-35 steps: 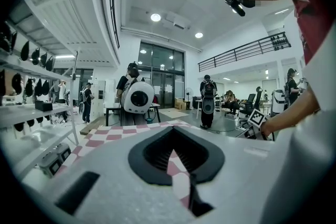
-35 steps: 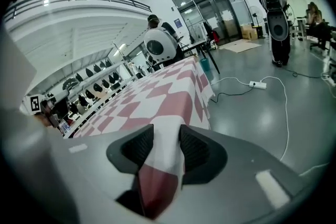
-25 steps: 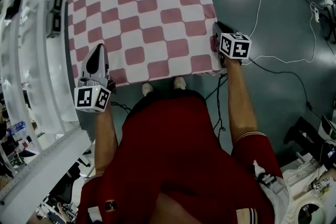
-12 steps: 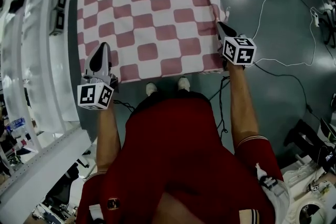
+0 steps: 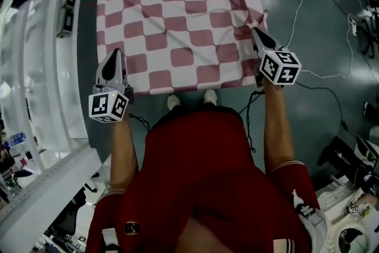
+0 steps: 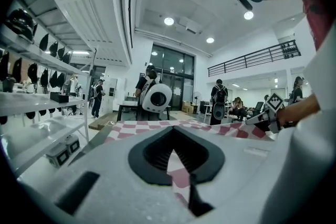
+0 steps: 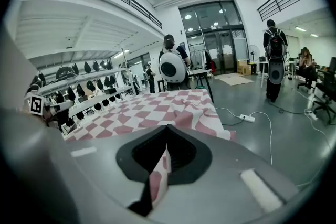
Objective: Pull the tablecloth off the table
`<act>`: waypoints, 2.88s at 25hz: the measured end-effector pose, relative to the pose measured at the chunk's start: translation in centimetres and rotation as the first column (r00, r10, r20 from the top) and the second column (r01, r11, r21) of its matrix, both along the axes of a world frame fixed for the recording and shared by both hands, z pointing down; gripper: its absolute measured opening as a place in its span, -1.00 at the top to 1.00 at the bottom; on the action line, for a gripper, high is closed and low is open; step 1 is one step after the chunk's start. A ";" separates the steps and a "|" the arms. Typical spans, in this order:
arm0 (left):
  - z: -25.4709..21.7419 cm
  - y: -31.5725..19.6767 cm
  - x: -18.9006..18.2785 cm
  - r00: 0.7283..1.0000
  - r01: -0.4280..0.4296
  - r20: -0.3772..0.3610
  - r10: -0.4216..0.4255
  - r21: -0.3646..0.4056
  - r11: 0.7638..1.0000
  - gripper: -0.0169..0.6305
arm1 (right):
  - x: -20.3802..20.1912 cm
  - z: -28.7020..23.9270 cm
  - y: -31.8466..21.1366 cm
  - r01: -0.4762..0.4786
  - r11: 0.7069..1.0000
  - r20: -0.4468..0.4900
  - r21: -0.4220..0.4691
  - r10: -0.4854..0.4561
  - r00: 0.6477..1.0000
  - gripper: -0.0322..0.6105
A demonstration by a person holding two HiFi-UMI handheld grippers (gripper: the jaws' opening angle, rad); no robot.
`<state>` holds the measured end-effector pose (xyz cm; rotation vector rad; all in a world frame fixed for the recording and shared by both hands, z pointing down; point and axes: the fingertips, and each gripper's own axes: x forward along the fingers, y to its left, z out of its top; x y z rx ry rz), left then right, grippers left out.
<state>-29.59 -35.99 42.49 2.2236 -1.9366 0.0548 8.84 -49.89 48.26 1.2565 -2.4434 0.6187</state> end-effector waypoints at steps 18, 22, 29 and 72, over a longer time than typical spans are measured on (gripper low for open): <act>1.8 -0.6 -7.9 0.999 -0.041 -0.011 0.041 -0.020 0.999 0.93 | -9.9 -6.4 2.9 0.000 0.996 0.020 0.089 -0.002 1.000 0.86; 2.8 -0.5 -9.8 0.999 -0.034 -0.019 0.034 -0.039 0.999 0.93 | -11.2 -7.8 4.0 0.010 0.993 0.004 0.115 -0.010 1.000 0.86; 4.3 -0.3 -13.0 0.999 -0.006 -0.036 0.003 -0.071 0.997 0.93 | -17.0 -8.9 5.9 0.097 0.987 0.004 0.132 -0.098 0.995 0.86; 17.1 1.8 -20.6 0.990 0.123 0.012 -0.140 -0.562 0.818 0.91 | -26.7 -3.3 6.6 0.235 0.970 -0.004 0.061 -0.235 0.972 0.85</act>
